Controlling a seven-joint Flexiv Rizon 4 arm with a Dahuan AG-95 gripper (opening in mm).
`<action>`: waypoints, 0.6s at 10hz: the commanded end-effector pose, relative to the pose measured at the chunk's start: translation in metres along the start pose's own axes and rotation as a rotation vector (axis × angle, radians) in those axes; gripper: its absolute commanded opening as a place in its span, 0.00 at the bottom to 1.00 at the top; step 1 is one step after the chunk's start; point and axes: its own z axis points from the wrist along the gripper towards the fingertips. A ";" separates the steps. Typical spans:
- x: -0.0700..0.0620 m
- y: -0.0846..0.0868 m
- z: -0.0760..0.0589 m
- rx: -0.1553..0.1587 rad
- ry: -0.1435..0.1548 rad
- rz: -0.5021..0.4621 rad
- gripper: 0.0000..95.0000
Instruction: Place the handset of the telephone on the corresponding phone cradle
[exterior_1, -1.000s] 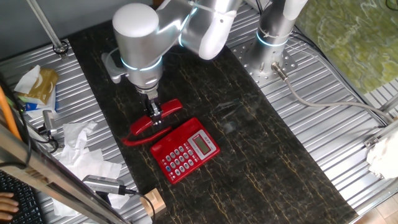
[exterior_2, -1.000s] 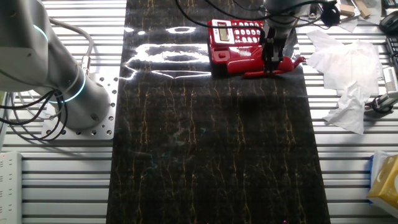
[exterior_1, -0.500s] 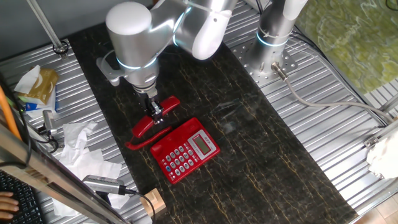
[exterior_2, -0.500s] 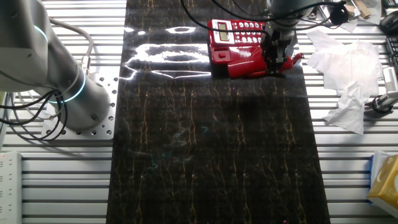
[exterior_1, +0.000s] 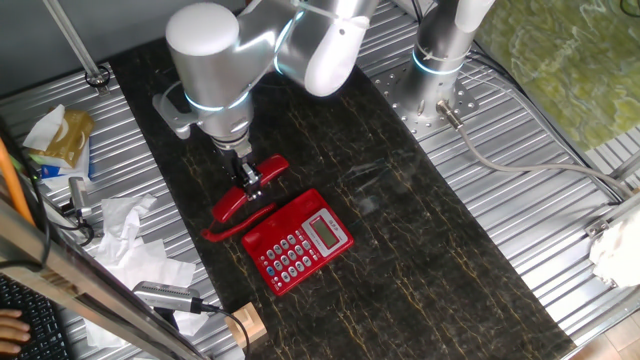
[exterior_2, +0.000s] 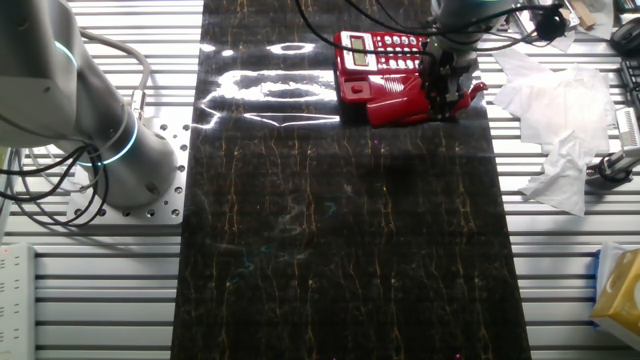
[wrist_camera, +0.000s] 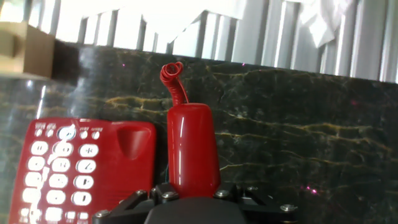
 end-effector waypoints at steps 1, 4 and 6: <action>-0.002 0.009 0.002 -0.001 -0.003 0.032 0.00; -0.005 0.021 0.004 0.000 -0.006 0.067 0.00; -0.006 0.032 0.008 -0.010 -0.016 0.091 0.00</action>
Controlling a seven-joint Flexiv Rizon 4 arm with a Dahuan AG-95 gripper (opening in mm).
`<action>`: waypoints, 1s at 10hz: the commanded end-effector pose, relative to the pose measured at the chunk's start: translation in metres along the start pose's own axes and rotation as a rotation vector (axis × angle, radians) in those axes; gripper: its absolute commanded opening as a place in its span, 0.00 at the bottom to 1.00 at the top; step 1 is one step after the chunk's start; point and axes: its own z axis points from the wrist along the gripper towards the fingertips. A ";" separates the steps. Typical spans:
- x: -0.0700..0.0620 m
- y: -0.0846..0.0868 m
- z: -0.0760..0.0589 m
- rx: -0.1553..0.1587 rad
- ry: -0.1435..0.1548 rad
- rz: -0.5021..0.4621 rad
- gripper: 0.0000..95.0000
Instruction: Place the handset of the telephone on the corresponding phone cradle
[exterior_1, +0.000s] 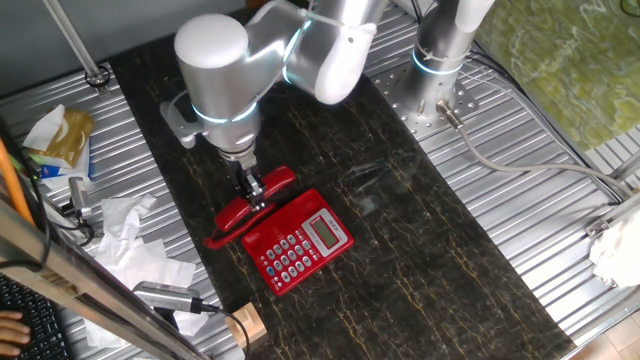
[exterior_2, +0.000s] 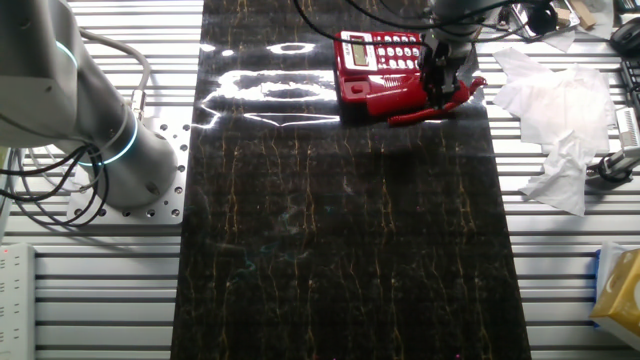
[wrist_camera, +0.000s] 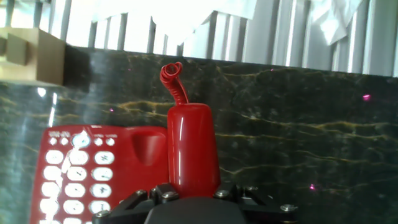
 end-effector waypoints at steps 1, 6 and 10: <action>0.000 0.011 0.004 -0.010 -0.010 0.028 0.00; 0.001 0.035 0.012 -0.019 -0.022 0.076 0.00; 0.008 0.044 0.019 -0.019 -0.037 0.088 0.00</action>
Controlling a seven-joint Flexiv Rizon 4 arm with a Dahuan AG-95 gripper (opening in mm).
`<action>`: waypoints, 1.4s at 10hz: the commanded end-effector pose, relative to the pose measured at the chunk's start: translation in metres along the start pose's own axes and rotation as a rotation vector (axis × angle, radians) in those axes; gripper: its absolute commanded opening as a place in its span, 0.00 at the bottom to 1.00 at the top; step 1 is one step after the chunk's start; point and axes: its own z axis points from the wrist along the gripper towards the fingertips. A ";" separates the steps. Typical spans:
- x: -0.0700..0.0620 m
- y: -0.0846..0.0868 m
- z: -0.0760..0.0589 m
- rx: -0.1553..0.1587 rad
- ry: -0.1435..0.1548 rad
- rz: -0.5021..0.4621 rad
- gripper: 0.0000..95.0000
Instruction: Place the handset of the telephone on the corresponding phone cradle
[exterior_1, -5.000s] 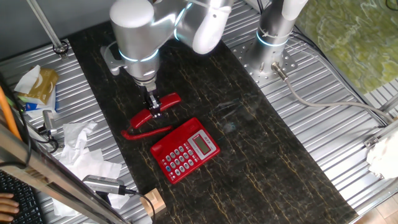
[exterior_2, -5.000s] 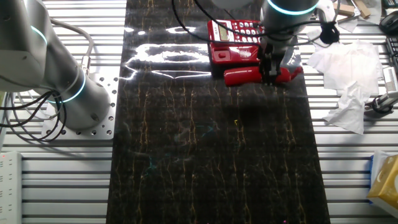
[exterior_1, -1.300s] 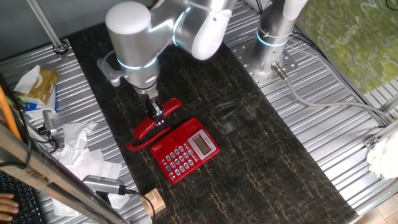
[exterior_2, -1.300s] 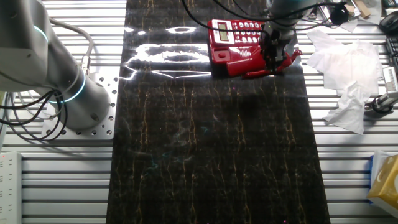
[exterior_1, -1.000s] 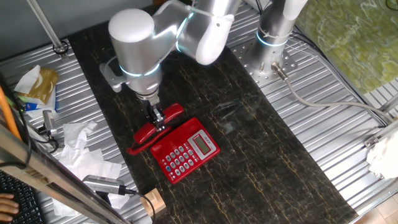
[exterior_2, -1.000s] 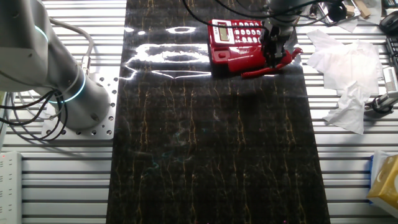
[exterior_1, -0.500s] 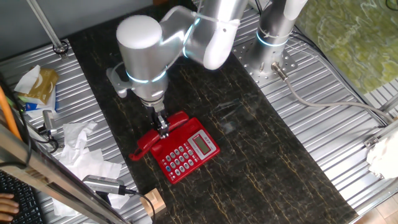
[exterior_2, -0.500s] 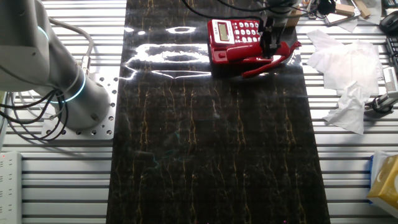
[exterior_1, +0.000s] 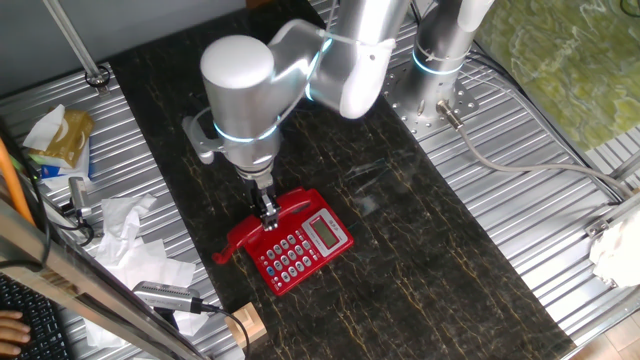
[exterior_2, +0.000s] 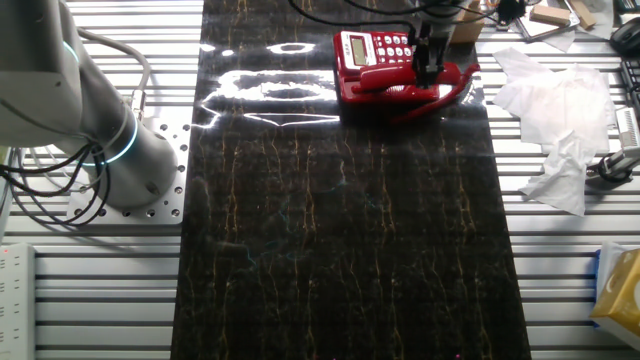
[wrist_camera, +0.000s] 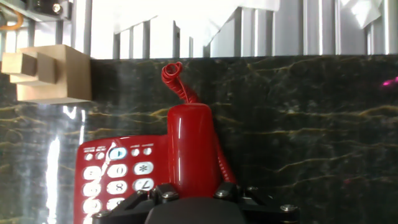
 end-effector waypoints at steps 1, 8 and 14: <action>0.003 0.002 0.003 -0.002 -0.009 0.004 0.00; 0.023 0.006 0.012 -0.002 -0.030 0.009 0.00; 0.031 0.008 0.018 0.000 -0.050 0.008 0.00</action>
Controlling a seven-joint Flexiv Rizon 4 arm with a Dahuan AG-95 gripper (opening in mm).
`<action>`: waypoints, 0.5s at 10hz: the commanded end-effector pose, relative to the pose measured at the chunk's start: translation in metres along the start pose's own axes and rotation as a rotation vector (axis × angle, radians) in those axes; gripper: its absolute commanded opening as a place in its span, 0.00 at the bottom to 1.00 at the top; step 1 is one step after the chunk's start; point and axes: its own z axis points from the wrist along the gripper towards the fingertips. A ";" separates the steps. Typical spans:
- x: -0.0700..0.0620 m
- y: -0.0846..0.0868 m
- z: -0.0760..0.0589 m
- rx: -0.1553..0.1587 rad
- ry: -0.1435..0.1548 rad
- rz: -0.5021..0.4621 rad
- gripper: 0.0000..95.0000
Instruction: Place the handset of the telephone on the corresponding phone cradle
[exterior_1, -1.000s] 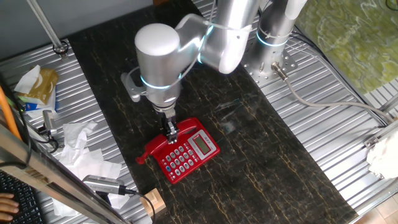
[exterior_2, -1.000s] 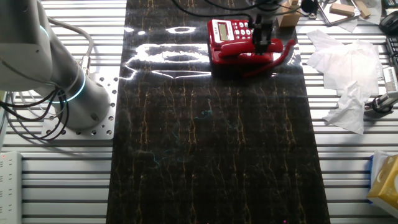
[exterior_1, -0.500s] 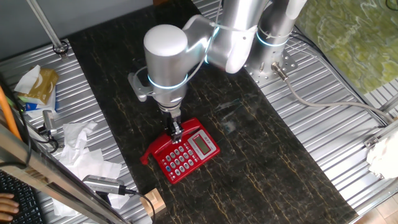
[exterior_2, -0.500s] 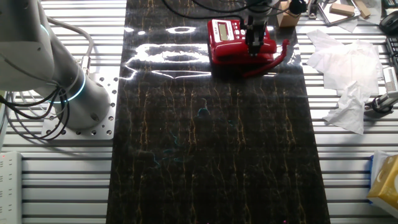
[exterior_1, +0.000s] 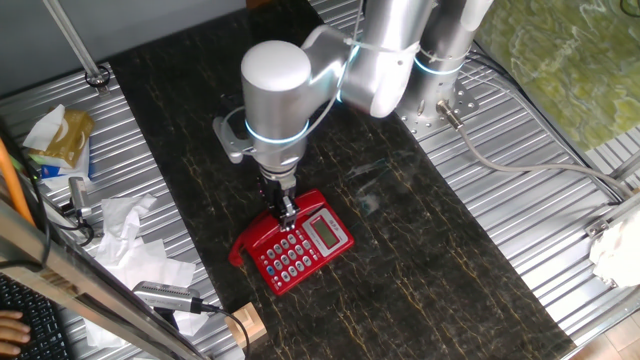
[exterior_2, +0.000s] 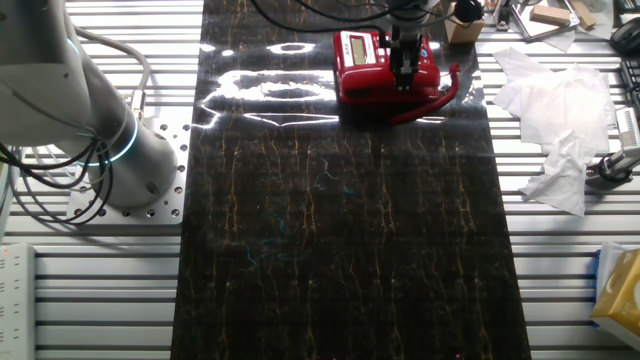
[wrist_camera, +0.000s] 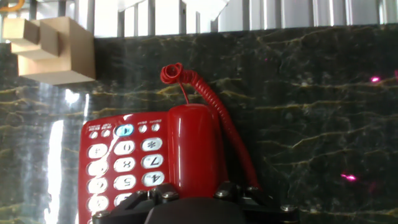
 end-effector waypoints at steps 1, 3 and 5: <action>0.001 -0.001 0.001 -0.001 -0.009 -0.004 0.00; 0.001 -0.001 0.004 0.000 -0.019 -0.015 0.00; 0.001 -0.001 0.004 0.003 -0.020 -0.023 0.00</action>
